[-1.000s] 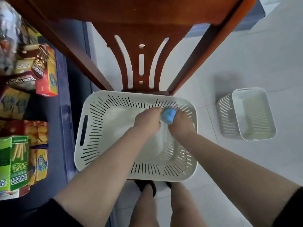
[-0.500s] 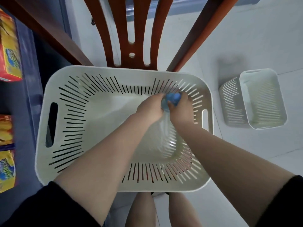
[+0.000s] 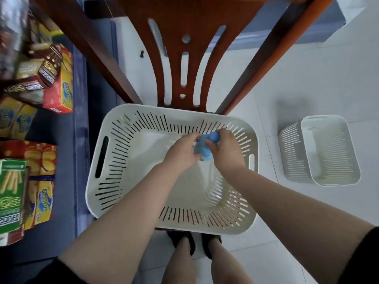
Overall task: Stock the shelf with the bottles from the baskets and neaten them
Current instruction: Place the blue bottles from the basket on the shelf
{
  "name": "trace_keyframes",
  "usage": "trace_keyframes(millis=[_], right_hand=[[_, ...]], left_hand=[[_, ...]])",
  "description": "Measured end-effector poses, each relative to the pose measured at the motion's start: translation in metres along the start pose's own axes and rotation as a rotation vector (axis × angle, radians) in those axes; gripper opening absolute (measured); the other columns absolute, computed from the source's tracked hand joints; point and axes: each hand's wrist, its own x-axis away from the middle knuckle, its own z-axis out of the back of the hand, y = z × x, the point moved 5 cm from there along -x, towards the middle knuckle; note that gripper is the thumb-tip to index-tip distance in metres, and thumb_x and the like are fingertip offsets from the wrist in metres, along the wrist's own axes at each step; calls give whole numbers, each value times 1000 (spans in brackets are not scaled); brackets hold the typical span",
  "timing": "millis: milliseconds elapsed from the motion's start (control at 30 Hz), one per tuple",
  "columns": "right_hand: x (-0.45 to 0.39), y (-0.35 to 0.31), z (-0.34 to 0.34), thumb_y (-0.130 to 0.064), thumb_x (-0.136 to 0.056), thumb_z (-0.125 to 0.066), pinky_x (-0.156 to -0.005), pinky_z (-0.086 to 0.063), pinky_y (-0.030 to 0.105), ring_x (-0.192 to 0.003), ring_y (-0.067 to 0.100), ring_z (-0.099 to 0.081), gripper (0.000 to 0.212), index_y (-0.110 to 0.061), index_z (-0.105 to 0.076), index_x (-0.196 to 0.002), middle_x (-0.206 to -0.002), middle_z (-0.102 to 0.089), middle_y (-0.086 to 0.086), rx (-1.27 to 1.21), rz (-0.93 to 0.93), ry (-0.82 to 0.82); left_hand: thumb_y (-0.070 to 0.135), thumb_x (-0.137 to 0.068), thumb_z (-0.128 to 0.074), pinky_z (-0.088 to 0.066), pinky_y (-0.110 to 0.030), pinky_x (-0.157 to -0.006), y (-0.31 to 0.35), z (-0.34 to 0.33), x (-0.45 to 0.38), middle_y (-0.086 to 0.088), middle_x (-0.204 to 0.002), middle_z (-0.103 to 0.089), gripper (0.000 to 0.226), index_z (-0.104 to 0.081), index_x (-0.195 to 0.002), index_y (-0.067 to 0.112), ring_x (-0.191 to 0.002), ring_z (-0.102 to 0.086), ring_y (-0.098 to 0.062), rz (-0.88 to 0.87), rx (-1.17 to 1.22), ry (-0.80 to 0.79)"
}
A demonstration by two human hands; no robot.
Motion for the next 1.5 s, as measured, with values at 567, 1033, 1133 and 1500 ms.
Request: trace_keyframes(millis=[567,1033,1133,1500], right_hand=[[136,-312,183,-36,-89,-58,-82,-44,36,-90,19,-54,31,-10,-58,-107,-99,-60,4,-65,880,-17],[290,-507,258,-25,-89,-60,-70,-45,31,-77,16,-55,19,-7,-60,-95,-88,-64,14,-314,1372,-310],[323,-537,265,-26,-90,-60,-71,-42,30,-73,9,-53,13,-14,-60,-94,-82,-61,2,-349,1458,-383],[449,-614,236,-41,-83,-64,-69,-43,30,-72,12,-54,29,-11,-64,-83,-76,-61,3,-407,1621,-638]], left_hand=[[3,-76,-72,-41,-16,-78,151,244,240,6,-107,-53,48,-51,-116,20,-94,-56,-10,-207,252,609],[2,-77,-71,-51,-29,-76,240,367,456,12,-92,-58,42,-52,-99,33,-77,-59,-10,-331,143,1093],[3,-79,-71,-52,-19,-72,248,376,494,10,-94,-59,39,-54,-105,25,-76,-60,-7,-346,168,1160],[13,-77,-75,-52,-22,-81,232,385,617,18,-103,-60,44,-52,-108,33,-86,-60,-4,-288,104,1540]])
